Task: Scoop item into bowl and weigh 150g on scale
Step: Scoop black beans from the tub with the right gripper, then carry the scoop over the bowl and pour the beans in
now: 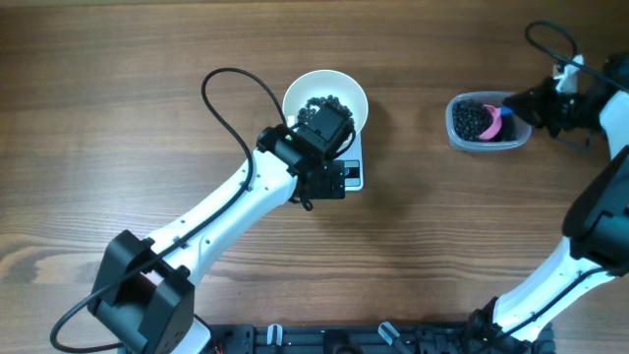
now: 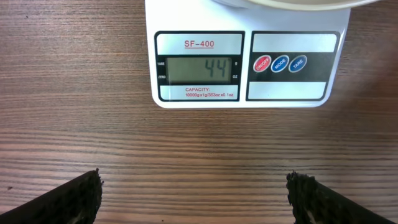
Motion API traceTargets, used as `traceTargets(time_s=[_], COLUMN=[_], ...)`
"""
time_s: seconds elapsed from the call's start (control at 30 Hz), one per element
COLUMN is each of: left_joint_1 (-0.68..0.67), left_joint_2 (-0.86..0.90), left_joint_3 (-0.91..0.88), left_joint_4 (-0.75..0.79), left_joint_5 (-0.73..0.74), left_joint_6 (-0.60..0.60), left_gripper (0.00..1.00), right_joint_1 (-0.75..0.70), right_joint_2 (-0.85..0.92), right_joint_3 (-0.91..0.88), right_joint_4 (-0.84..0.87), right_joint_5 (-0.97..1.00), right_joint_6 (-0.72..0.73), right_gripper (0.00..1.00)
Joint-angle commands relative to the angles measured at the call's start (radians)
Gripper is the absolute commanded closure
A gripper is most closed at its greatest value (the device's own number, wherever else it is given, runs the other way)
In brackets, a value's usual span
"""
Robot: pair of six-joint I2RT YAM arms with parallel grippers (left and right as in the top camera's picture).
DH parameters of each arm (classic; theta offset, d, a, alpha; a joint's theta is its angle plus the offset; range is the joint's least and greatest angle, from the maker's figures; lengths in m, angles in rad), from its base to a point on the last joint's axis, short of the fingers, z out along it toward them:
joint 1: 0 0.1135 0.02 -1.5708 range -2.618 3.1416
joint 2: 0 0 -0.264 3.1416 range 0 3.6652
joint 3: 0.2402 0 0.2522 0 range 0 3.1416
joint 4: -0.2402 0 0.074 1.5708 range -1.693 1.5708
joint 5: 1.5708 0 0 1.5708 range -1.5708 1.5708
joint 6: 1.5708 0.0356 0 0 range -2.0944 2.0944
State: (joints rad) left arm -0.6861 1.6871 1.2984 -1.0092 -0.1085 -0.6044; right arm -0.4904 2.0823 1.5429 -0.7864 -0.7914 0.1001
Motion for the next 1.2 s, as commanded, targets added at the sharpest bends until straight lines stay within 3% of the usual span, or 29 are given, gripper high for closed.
traceTargets(time_s=[0.0, 0.2, 0.7, 0.9, 1.17], left_joint_1=[-0.006, -0.006, -0.006, -0.006, -0.006], left_joint_2=[0.008, 0.008, 0.008, 0.008, 0.008], left_joint_3=[-0.006, -0.006, -0.006, -0.006, -0.006], left_joint_4=[0.0, 0.0, 0.0, 0.0, 0.0], left_joint_5=[-0.02, -0.02, -0.02, -0.02, -0.02], left_joint_6=[-0.01, -0.01, -0.01, -0.01, -0.01], left_gripper=[0.0, 0.0, 0.0, 0.0, 0.0], right_joint_1=[-0.059, -0.129, -0.182, -0.181, -0.167], right_joint_2=[0.029, 0.029, 0.029, 0.029, 0.029], right_joint_3=[-0.019, -0.019, -0.019, -0.019, -0.019], right_joint_4=[-0.031, -0.044, -0.075, -0.042, -0.029], right_joint_5=[-0.132, -0.306, -0.488, -0.778, -0.793], right_joint_6=[-0.043, -0.093, -0.101, -0.171, -0.146], right_gripper=[0.96, 0.96, 0.96, 0.96, 0.96])
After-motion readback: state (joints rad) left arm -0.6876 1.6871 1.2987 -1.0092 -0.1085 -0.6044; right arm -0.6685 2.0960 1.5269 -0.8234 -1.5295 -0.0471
